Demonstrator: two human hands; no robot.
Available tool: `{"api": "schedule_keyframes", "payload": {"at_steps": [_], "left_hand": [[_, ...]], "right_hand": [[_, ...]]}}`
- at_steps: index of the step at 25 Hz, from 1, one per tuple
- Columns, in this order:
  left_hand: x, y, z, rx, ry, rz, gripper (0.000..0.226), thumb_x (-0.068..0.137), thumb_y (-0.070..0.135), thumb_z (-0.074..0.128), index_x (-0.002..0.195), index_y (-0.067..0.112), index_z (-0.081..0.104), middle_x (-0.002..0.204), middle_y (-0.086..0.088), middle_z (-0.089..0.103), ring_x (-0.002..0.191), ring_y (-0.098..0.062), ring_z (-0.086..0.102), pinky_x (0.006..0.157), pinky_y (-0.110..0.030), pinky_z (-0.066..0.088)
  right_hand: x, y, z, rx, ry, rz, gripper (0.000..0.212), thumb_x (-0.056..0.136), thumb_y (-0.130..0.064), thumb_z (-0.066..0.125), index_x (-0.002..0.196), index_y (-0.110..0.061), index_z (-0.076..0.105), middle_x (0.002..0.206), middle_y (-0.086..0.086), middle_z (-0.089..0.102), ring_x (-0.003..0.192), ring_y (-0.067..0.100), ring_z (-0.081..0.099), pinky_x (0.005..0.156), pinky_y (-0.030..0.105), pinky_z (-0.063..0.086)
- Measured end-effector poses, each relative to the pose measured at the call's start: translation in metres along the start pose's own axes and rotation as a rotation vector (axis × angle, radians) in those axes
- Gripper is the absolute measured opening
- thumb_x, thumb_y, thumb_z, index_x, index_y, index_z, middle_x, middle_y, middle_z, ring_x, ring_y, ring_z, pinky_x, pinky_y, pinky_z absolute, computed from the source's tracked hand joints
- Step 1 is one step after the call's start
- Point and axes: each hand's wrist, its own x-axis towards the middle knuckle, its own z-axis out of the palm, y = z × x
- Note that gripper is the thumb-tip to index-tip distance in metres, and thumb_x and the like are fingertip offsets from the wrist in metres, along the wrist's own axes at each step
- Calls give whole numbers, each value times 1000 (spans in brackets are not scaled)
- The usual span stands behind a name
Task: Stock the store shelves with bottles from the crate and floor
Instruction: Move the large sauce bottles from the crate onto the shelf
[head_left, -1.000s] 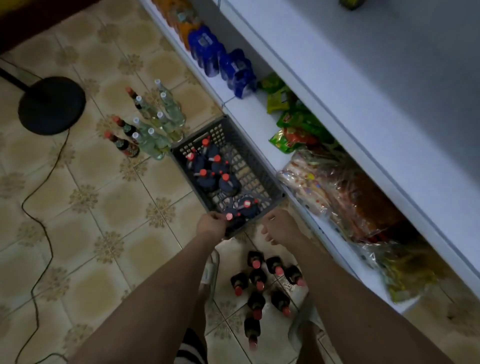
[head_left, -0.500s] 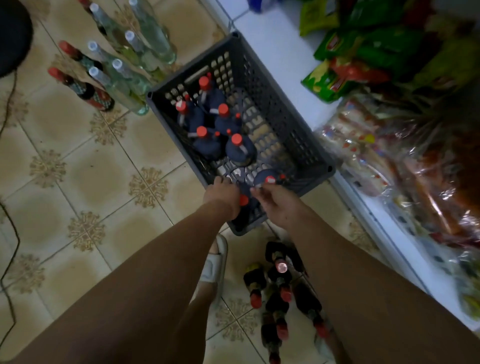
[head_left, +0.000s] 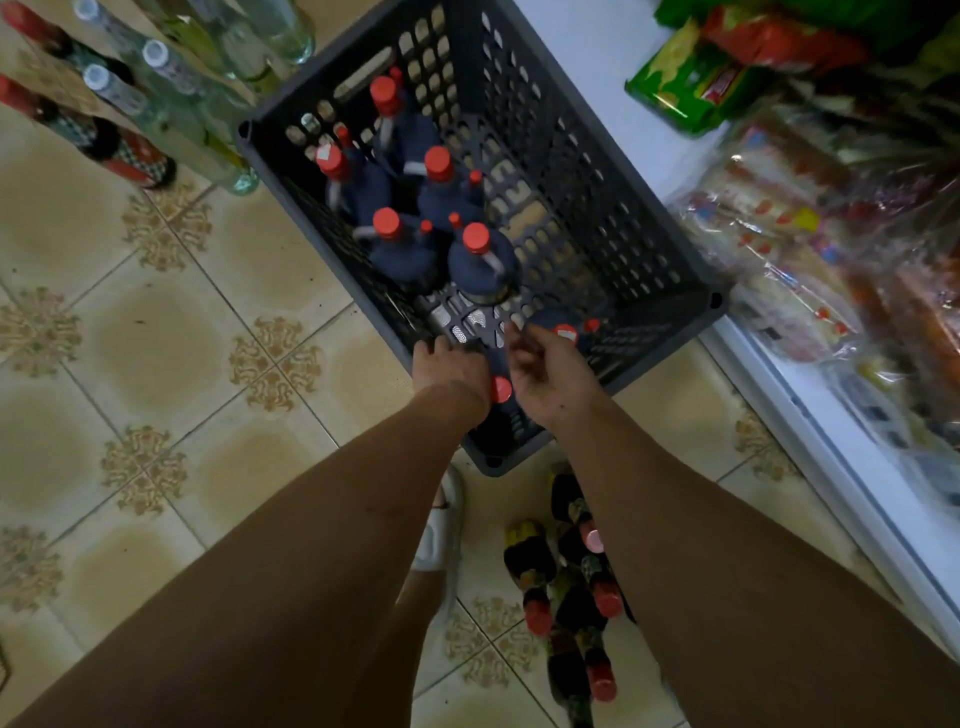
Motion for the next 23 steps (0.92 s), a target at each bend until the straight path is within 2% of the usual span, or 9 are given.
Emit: {"api": "schedule_keyframes", "payload": {"at_steps": [3,6,9,11,14,16,18,20,23], "left_hand": [[5,-1,-1,40,-45,24,44,87,28,61,130,19,55,138,-4,51,129,-26,38,99,-41,30],[4,0,-3,-53,-52,41,50,89,31,57,137,17,50,143,-4,45,133,-28,32,100,-43,31],[-1,1,-13,-142,-93,44,50,92,35,53,138,15,48,144,-4,42,134,-30,29,102,-44,33],[-8,-2,-29,-179,-127,39,43,93,35,49,130,13,52,139,-8,44,130,-32,32,101,-46,35],[-28,-9,-58,-179,-154,62,30,94,41,43,98,12,52,114,-13,56,114,-34,45,105,-46,35],[-50,-11,-81,-187,-106,81,36,95,44,40,81,13,50,84,-8,53,85,-26,49,98,-42,38],[-76,-13,-101,-282,-52,84,40,96,43,43,67,15,45,68,-4,44,63,-19,39,72,-34,39],[-103,-17,-115,-494,-50,64,42,96,39,48,62,14,42,62,-4,40,56,-17,34,55,-31,29],[-140,-25,-133,-903,-51,62,37,93,29,55,64,8,45,64,-11,39,59,-19,34,57,-31,25]], "right_hand": [[-2,4,1,-20,22,18,20,103,-9,46,86,-4,54,64,8,61,37,7,57,32,13,35],[-14,-8,1,-7,70,-19,29,102,-4,44,74,-9,47,48,4,51,33,7,51,32,13,35],[-34,-29,-4,-78,91,-42,28,100,-3,46,73,-9,47,65,7,46,50,11,52,36,13,40],[-55,-38,-6,-173,68,-15,25,100,-6,49,76,-11,47,70,7,45,58,13,50,39,16,43],[-91,-46,-2,-290,52,13,21,98,-9,54,78,-12,49,72,5,44,61,14,46,47,22,45],[-121,-54,5,-359,63,-28,17,96,-9,58,79,-11,53,72,5,43,60,15,44,54,25,45],[-151,-62,10,-501,58,-94,13,95,-11,60,83,-14,58,70,4,47,51,13,48,54,25,46],[-182,-70,11,-660,31,-158,9,95,-16,60,89,-22,60,75,1,51,52,11,51,52,24,46],[-224,-85,10,-745,-33,-235,11,96,-17,60,92,-27,59,88,0,49,69,13,46,58,26,45]]}}
